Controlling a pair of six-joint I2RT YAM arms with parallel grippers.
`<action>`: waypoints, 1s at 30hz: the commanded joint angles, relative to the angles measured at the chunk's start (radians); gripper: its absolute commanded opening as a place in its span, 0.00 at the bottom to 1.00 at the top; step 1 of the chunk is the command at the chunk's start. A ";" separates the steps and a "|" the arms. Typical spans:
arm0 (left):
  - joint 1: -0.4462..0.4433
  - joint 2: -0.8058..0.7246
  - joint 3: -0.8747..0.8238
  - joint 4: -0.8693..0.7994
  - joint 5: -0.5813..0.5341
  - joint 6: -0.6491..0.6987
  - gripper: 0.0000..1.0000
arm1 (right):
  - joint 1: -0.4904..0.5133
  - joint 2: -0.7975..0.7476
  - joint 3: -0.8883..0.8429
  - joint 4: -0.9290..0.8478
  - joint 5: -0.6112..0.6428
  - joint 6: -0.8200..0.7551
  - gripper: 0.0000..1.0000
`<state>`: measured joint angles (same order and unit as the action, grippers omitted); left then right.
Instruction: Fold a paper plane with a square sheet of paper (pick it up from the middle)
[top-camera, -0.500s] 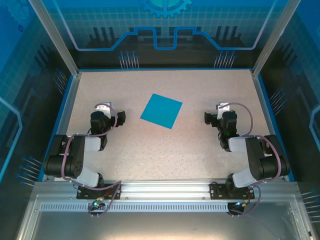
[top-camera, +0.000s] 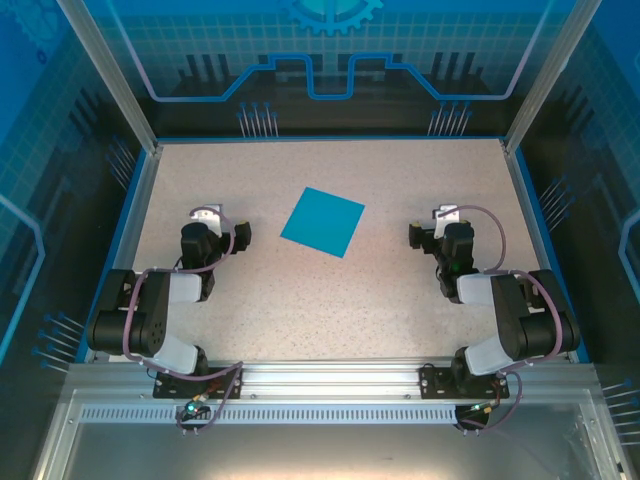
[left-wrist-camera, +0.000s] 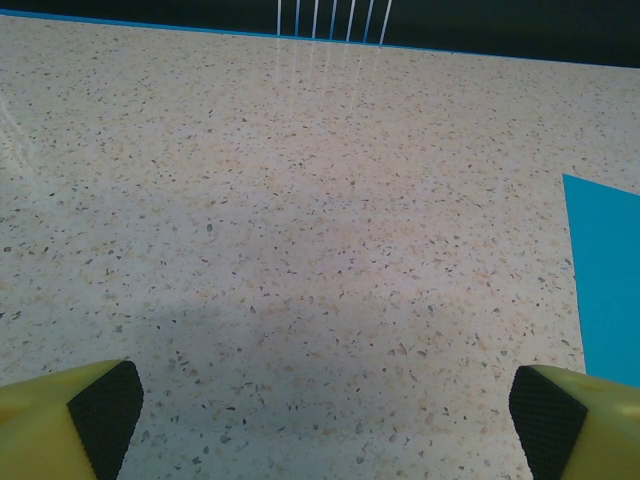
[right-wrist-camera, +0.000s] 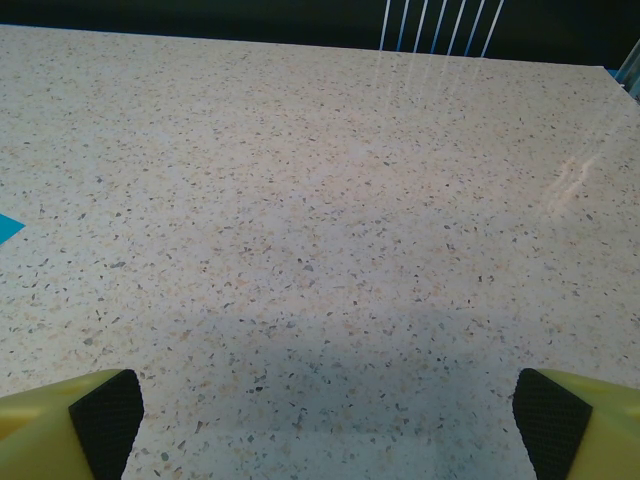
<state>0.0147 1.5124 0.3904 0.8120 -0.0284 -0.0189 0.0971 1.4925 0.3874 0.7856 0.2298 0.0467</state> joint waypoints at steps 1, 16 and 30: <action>-0.007 0.008 0.021 -0.002 0.010 0.018 0.99 | -0.020 0.006 0.013 0.020 -0.006 -0.010 0.99; -0.007 -0.010 0.018 -0.011 -0.001 0.011 0.99 | -0.022 0.002 0.016 0.014 -0.011 -0.011 0.99; -0.007 -0.293 0.329 -0.865 -0.024 -0.294 0.98 | 0.134 -0.293 0.408 -1.046 0.134 0.327 0.99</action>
<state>0.0147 1.2469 0.6167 0.2573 -0.0731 -0.1925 0.1814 1.2041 0.7437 0.0830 0.3275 0.2115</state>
